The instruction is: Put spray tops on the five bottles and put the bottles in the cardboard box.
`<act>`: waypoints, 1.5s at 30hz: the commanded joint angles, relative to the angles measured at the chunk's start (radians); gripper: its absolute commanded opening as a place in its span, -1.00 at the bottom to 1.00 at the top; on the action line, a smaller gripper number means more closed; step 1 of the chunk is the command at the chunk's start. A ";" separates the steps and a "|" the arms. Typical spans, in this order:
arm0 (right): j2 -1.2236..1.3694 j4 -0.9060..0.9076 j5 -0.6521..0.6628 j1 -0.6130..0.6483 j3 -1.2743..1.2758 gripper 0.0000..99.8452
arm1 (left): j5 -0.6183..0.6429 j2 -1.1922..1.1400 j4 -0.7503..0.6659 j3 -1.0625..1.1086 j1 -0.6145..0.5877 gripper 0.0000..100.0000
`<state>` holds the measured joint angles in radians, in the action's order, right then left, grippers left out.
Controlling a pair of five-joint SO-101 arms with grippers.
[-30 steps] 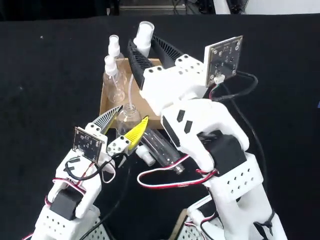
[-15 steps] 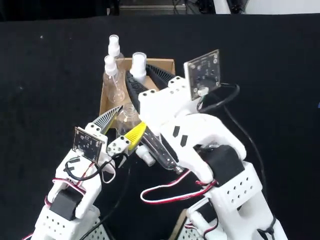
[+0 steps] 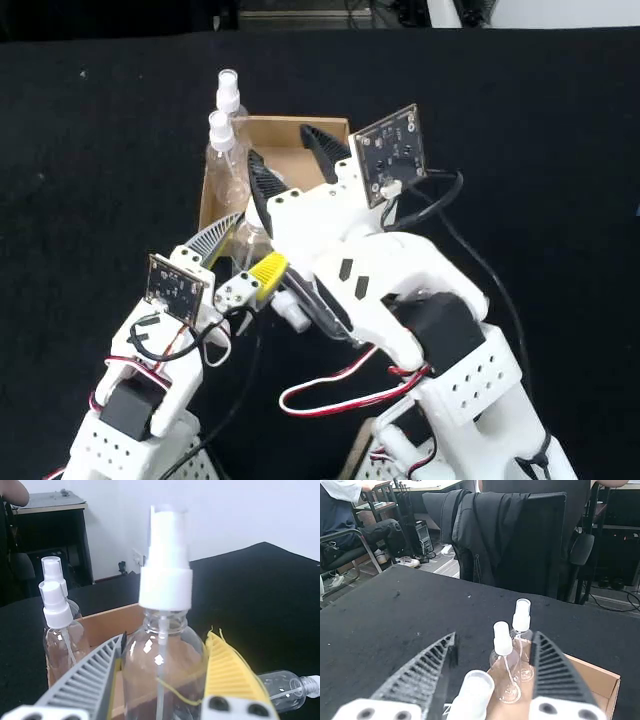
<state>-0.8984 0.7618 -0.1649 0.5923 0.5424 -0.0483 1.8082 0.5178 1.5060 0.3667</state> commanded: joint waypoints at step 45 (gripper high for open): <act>-0.084 -0.407 -0.005 -0.683 0.727 -0.94 | -0.008 -0.342 -0.531 -0.111 -0.140 -0.69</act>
<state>-0.9689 0.3828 -0.1634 -0.0706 1.2712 -0.0483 1.6410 0.0729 1.5044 0.2348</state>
